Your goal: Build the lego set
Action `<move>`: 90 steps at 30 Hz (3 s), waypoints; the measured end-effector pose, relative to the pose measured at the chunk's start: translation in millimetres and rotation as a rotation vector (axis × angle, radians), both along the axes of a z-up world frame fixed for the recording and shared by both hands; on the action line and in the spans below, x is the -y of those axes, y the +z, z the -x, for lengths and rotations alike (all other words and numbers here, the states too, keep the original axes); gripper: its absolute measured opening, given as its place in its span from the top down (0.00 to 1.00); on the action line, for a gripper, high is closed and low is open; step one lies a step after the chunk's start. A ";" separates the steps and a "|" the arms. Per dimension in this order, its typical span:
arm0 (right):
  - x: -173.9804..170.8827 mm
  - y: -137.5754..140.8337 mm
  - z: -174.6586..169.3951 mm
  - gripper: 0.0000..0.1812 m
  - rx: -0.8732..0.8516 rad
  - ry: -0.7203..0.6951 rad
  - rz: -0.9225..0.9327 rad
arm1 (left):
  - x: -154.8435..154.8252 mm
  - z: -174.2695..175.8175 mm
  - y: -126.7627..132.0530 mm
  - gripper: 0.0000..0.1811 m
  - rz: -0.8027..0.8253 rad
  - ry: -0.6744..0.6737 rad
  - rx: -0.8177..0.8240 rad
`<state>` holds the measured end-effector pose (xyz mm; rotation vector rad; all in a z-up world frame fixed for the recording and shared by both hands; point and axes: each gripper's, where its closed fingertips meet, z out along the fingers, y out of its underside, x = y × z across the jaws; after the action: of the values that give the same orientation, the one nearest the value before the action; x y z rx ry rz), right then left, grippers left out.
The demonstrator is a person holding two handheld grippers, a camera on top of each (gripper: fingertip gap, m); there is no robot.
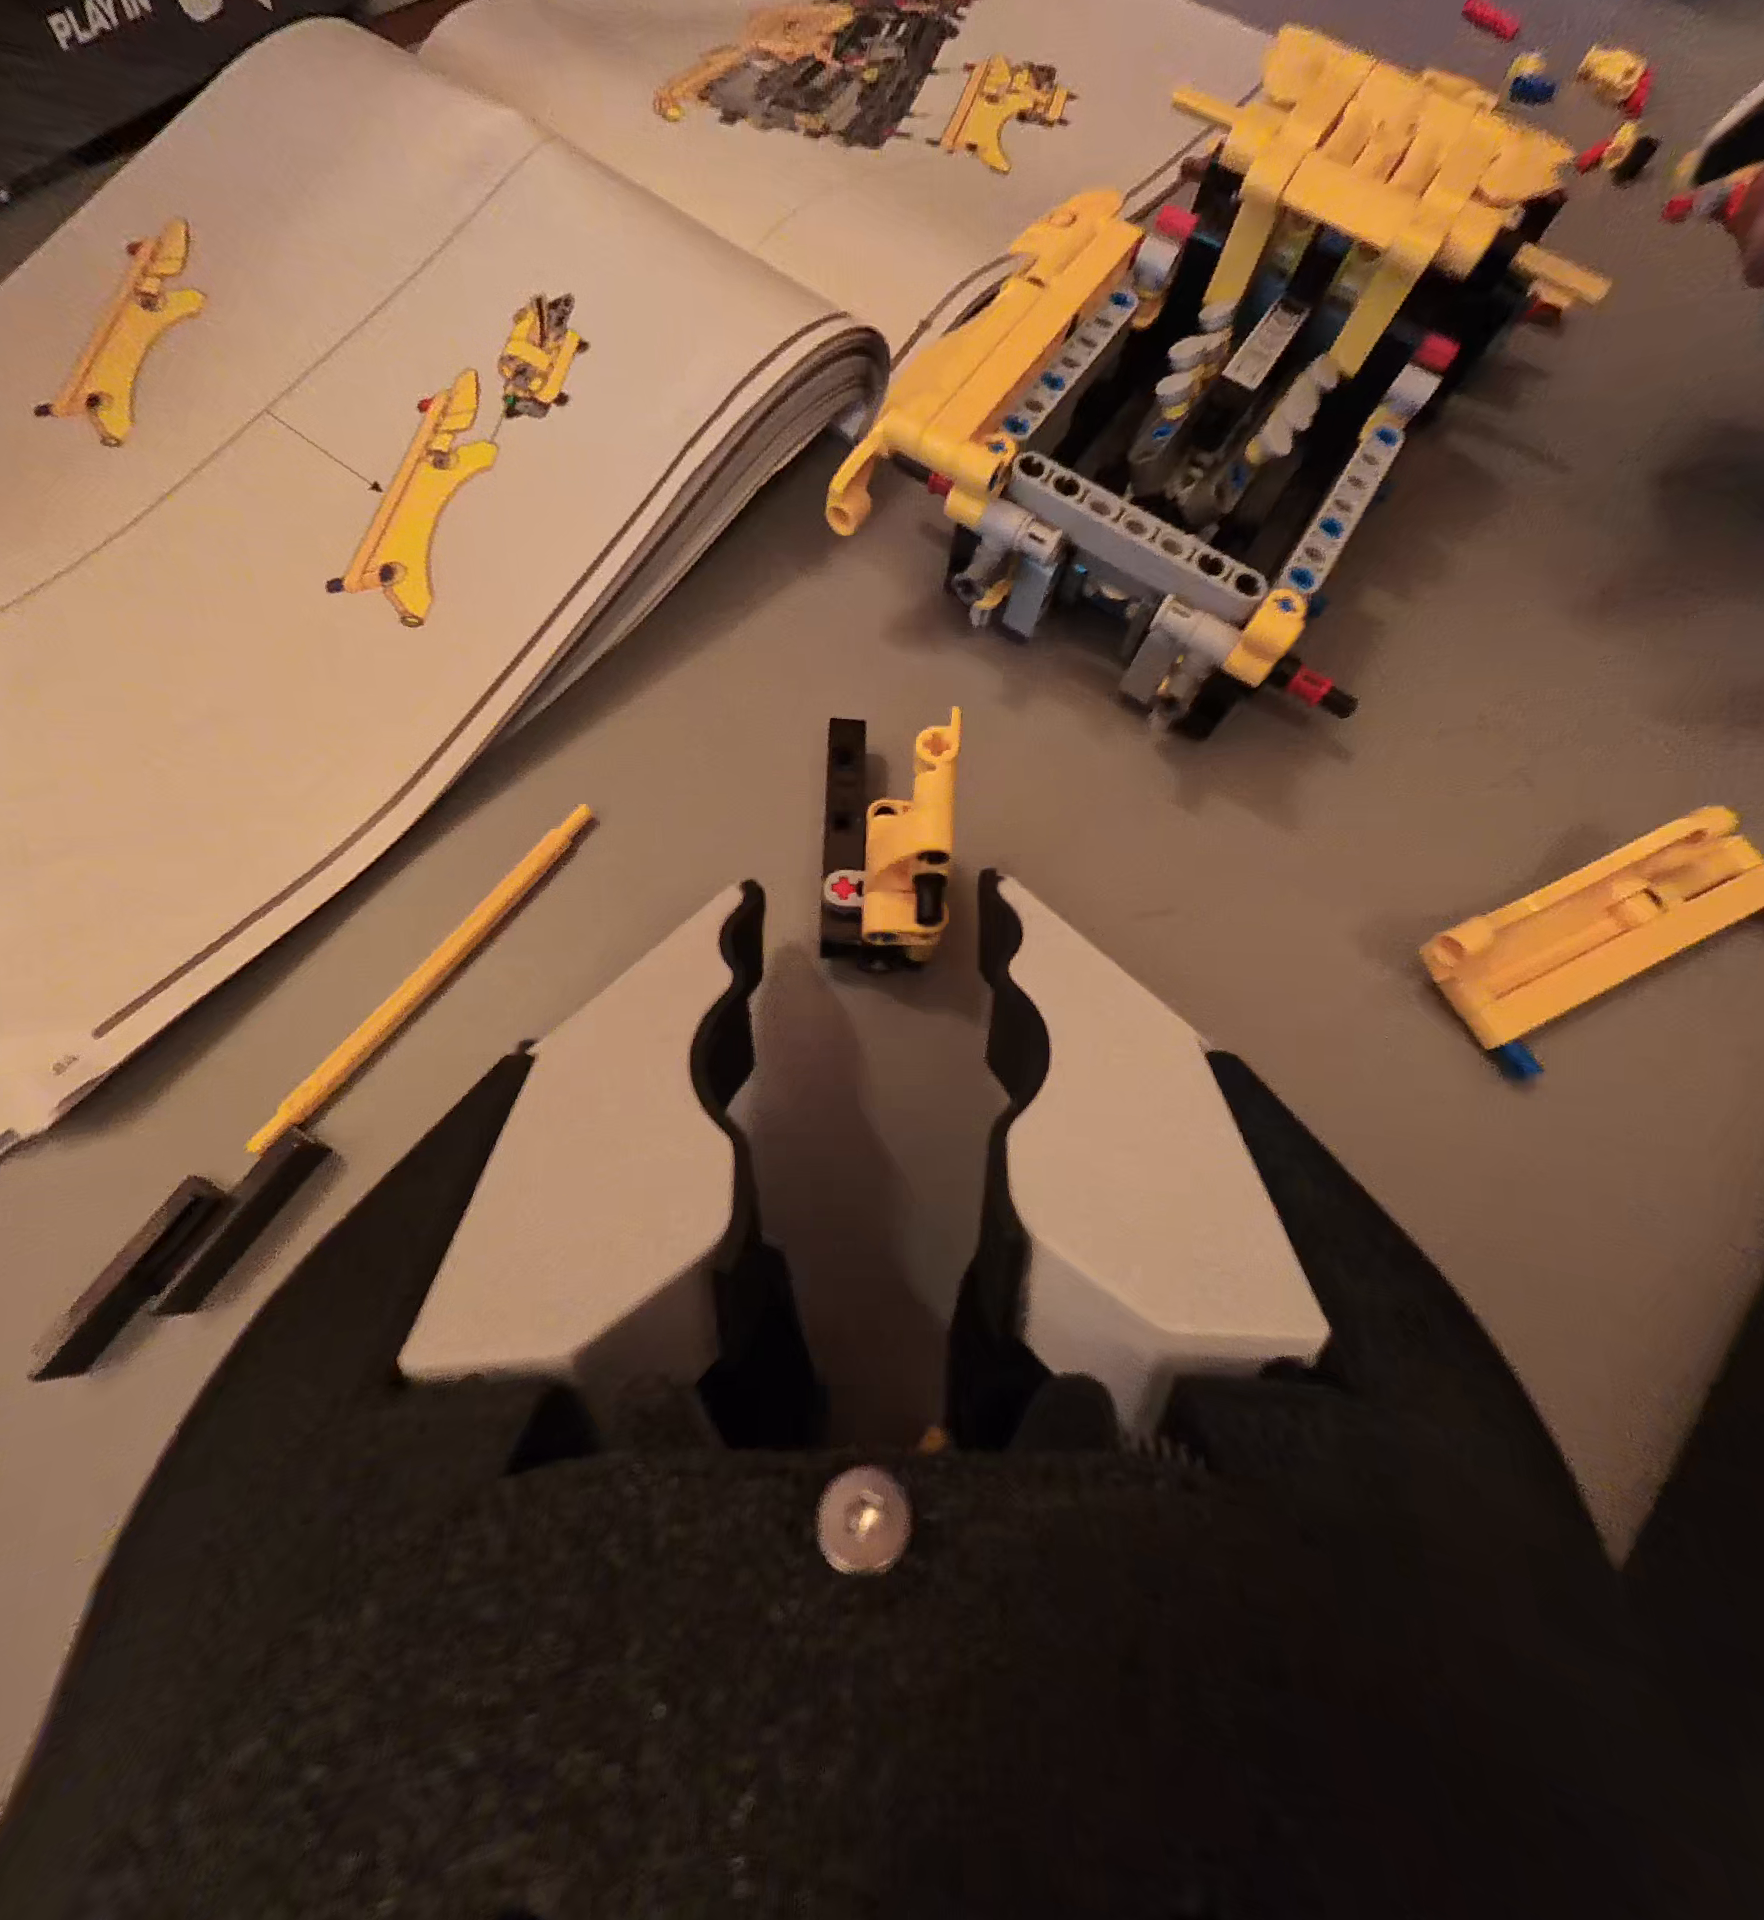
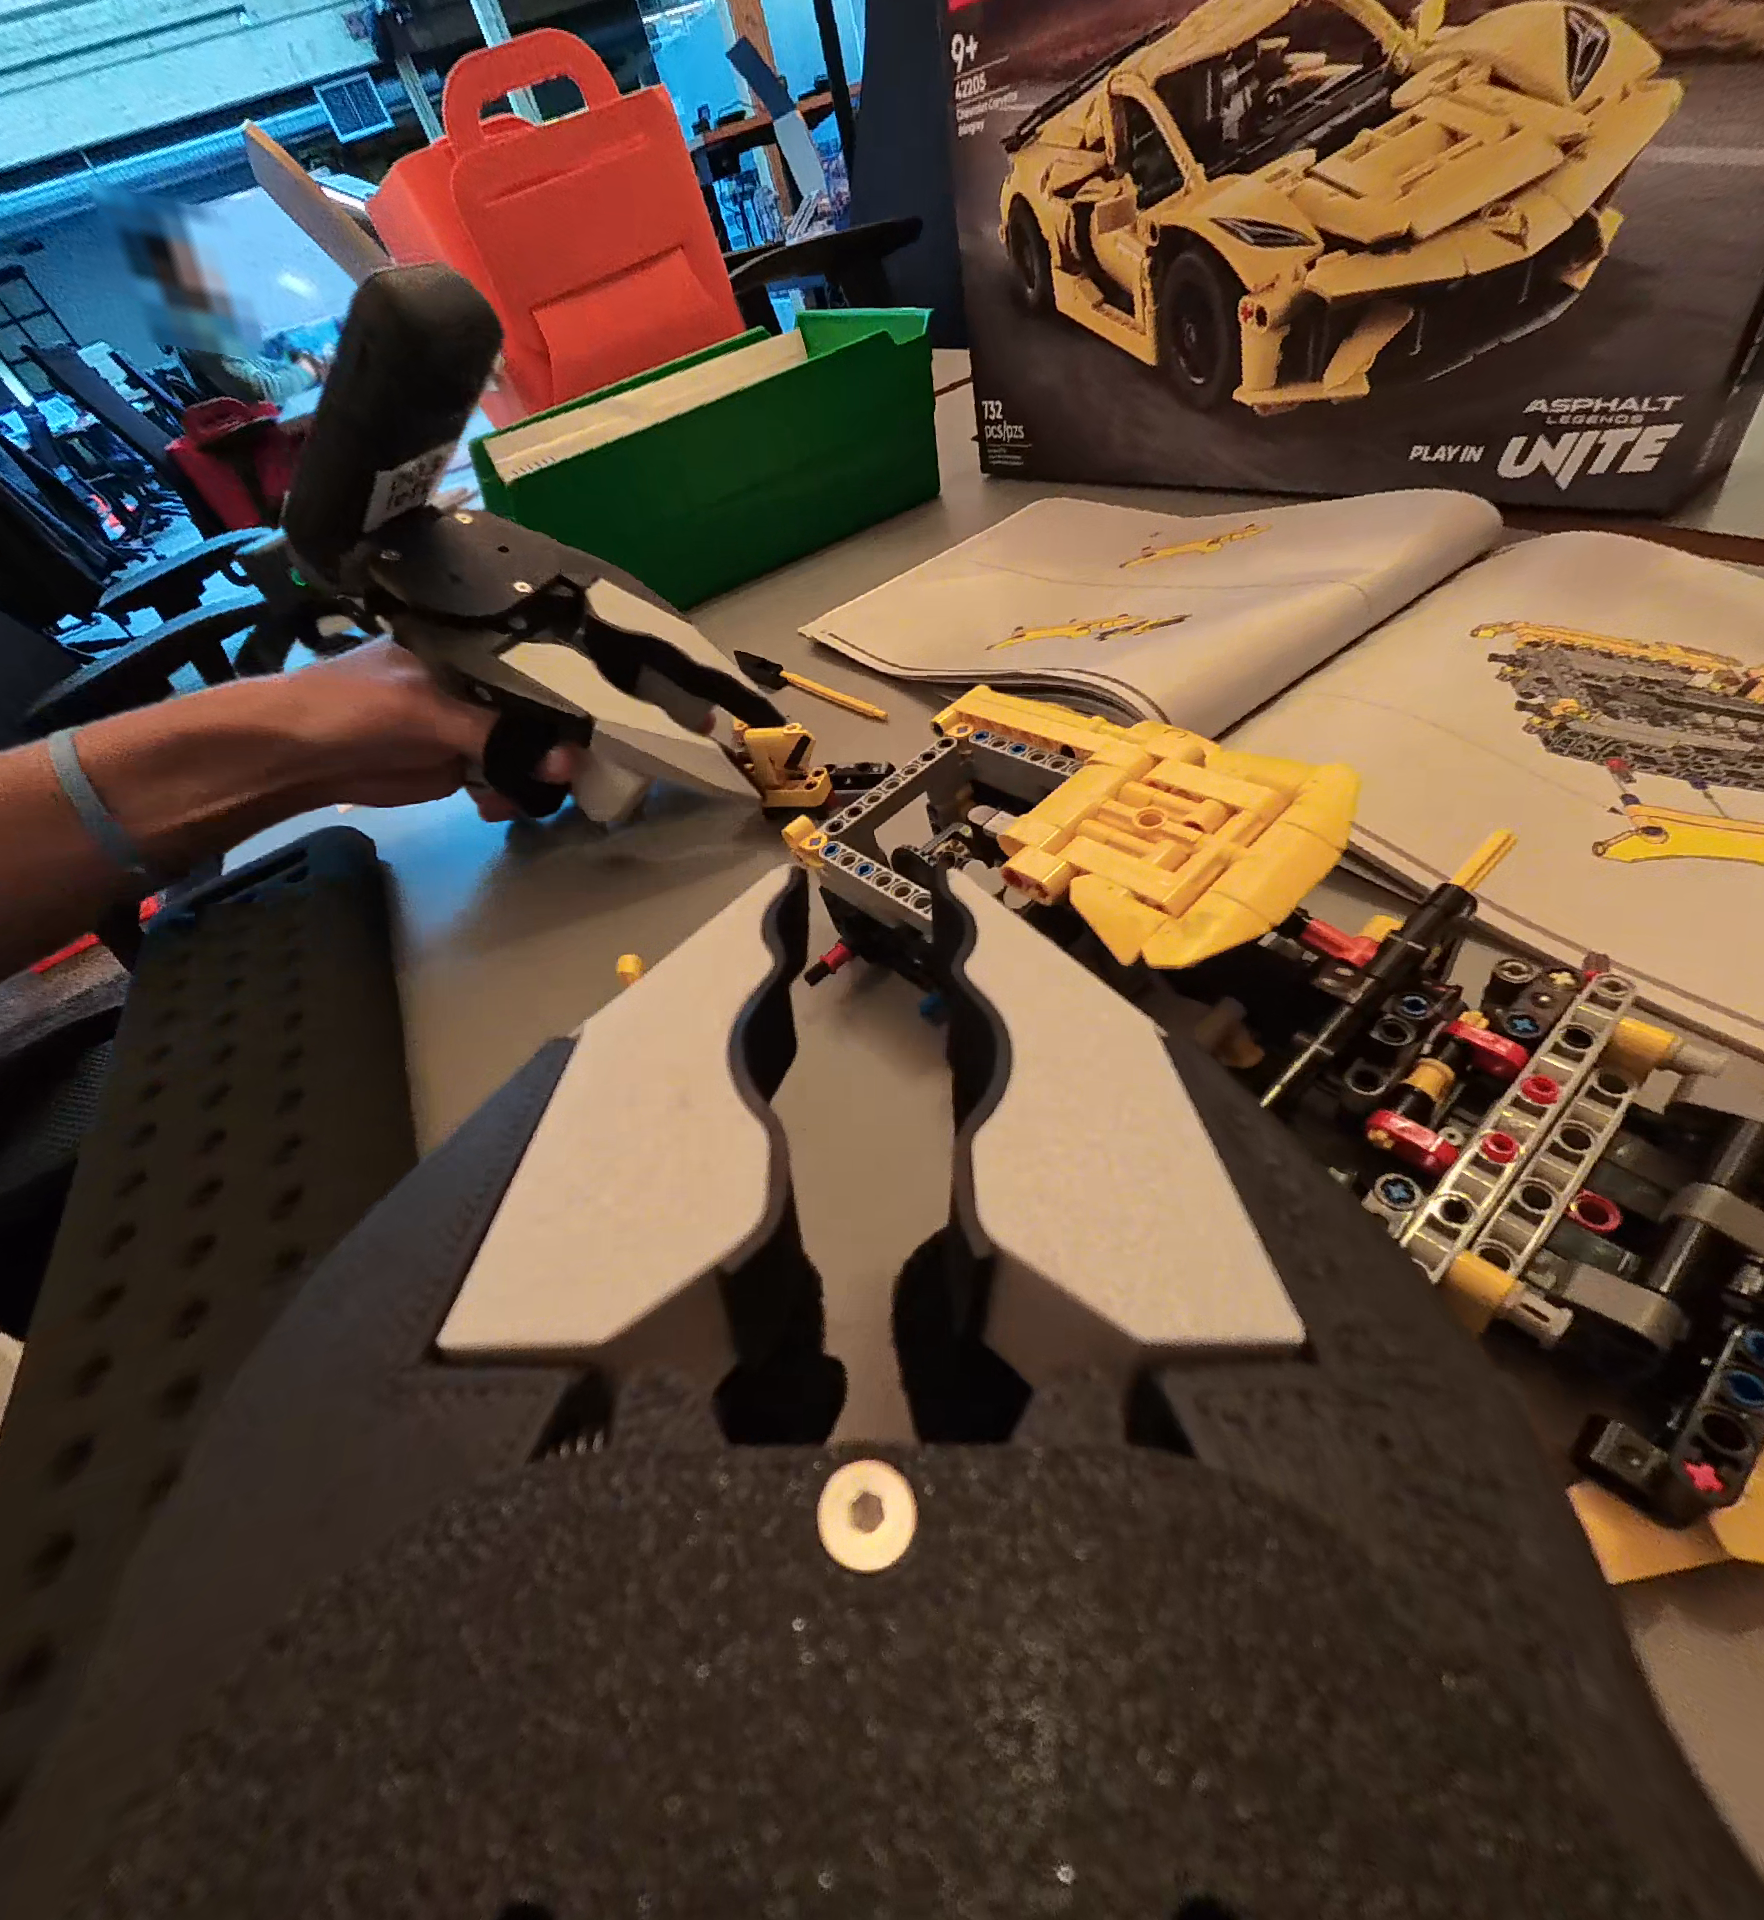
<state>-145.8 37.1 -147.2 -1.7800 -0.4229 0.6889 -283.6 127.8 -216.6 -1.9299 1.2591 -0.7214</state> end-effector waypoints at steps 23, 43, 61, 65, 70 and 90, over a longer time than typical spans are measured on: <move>36.8 41.0 48.9 0.80 -0.382 0.523 0.244 | 133.7 -79.2 99.9 0.88 0.571 -0.490 0.354; 57.4 31.5 36.5 0.92 -0.110 0.499 0.034 | 157.1 -111.9 76.2 0.88 0.337 -0.565 -0.010; 50.1 43.3 29.7 0.93 -0.233 0.477 0.030 | 151.4 -108.0 99.0 0.83 0.271 -0.508 0.148; 48.6 61.4 12.6 0.93 -0.474 0.470 0.056 | 149.1 -110.0 114.8 0.80 0.312 -0.472 0.334; 53.1 67.0 15.0 0.93 -0.521 0.491 0.039 | 154.8 -124.9 119.0 0.81 0.366 -0.451 0.431; 51.3 63.2 16.0 0.86 -0.432 0.464 -0.011 | 152.9 -122.6 119.0 0.92 0.420 -0.449 0.502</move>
<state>-161.8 -14.2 -84.1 -1.4741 -0.5441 1.3616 -161.0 -25.1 -97.5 -1.6120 1.2882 -1.6964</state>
